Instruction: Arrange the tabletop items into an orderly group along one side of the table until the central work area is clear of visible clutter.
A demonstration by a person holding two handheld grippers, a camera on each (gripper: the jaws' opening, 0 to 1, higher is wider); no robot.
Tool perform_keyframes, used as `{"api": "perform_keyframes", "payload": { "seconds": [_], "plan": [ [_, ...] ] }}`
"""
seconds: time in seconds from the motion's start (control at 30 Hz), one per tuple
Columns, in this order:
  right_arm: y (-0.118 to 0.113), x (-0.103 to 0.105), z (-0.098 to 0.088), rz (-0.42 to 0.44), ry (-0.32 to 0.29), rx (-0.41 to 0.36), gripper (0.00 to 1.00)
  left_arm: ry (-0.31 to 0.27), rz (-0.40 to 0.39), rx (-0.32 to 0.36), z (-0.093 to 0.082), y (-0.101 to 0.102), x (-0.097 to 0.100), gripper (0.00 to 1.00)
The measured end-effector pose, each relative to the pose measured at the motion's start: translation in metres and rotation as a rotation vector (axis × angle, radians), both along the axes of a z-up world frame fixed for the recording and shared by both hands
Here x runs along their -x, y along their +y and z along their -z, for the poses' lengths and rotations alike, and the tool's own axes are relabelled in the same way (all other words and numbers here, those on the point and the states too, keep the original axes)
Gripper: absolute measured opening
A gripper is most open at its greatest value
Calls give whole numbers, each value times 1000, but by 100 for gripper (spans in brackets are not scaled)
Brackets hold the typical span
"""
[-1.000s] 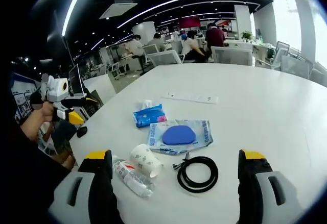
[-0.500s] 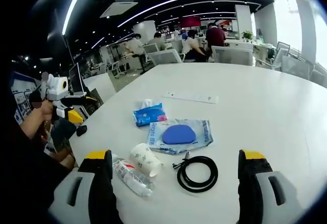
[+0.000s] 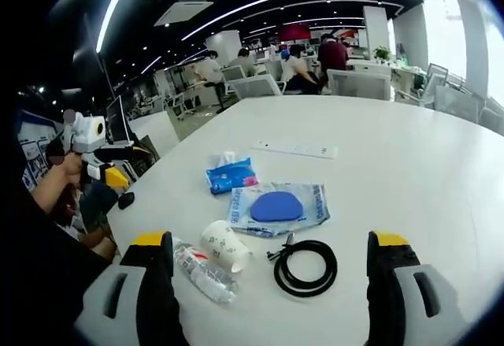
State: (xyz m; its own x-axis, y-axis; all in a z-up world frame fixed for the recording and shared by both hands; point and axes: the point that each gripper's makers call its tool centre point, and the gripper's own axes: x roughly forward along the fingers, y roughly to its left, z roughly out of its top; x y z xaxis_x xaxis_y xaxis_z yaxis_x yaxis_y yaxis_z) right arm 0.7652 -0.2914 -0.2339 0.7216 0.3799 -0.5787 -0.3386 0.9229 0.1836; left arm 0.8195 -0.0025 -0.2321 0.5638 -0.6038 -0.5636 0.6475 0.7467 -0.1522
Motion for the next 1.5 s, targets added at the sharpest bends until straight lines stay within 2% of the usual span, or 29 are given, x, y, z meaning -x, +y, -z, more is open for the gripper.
{"api": "perform_keyframes", "payload": {
  "seconds": [0.73,0.97,1.27,1.5],
  "plan": [
    [0,-4,6,-5,13,17,100,11,-7,-1,5,1,-3,99],
    [2,-7,8,-8,12,17,100,17,-4,-15,11,0,-4,94],
    [10,-22,7,-26,-18,21,97,26,-26,-15,18,-5,-9,88],
    [23,-40,7,-65,-29,50,93,27,-52,-13,21,-18,-15,83]
  ]
}}
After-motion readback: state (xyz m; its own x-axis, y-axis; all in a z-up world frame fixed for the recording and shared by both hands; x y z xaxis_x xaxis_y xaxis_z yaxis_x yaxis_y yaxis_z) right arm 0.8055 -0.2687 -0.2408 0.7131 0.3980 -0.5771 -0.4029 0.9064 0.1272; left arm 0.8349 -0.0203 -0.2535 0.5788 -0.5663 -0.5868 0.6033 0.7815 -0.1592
